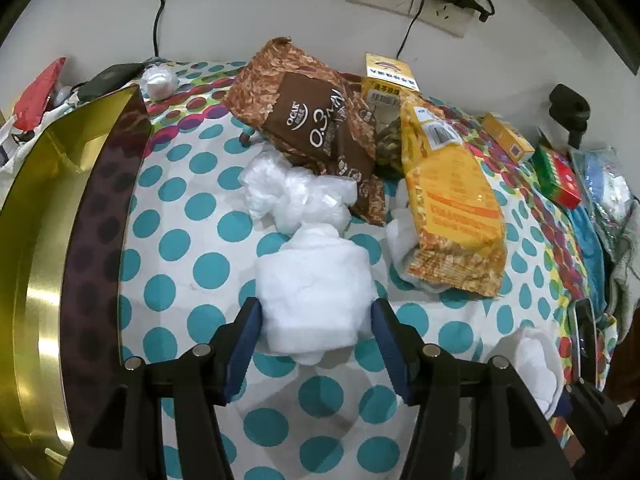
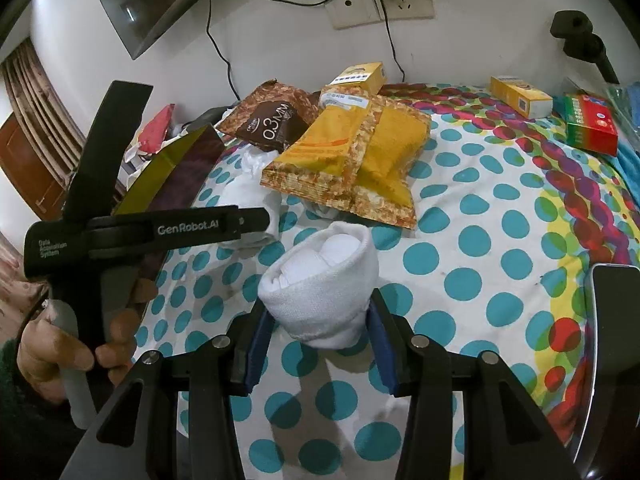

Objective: Organize objects
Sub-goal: 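Carry the white towel into the gold tray and open the left tool while the right tool holds its roll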

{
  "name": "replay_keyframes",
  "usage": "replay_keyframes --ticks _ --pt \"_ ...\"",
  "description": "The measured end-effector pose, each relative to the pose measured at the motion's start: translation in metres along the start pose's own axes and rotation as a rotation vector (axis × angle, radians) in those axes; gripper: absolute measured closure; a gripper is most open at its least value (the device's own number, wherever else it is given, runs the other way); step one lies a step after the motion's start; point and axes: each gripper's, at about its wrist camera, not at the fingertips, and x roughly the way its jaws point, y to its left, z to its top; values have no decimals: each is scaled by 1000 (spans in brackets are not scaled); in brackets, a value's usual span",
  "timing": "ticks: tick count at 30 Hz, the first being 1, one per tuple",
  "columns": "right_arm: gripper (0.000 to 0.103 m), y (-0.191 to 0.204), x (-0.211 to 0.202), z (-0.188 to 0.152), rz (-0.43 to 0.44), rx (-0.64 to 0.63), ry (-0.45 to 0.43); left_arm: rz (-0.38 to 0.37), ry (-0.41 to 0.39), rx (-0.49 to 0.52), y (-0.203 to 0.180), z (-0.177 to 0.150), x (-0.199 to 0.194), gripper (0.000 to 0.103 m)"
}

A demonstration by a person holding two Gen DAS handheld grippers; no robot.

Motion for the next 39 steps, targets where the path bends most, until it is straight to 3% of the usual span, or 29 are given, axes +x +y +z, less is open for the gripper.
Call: replay_keyframes --ticks 4,10,21,25,30,39 --pt "60 -1 0 0 -6 1 0 17 -13 23 -5 -2 -1 46" --pt "60 5 -6 0 -34 -32 -9 9 -35 11 -1 -5 -12 60" --pt "60 16 -14 2 -82 -51 -14 29 -123 37 19 -8 -75 62" --pt "60 22 -14 2 -124 -62 -9 62 -157 17 47 0 -102 62" --pt "60 30 -12 4 -162 -77 2 170 -192 -28 97 13 -120 62" --pt "60 45 -9 12 -229 -99 24 314 -128 -97 182 45 -86 62"
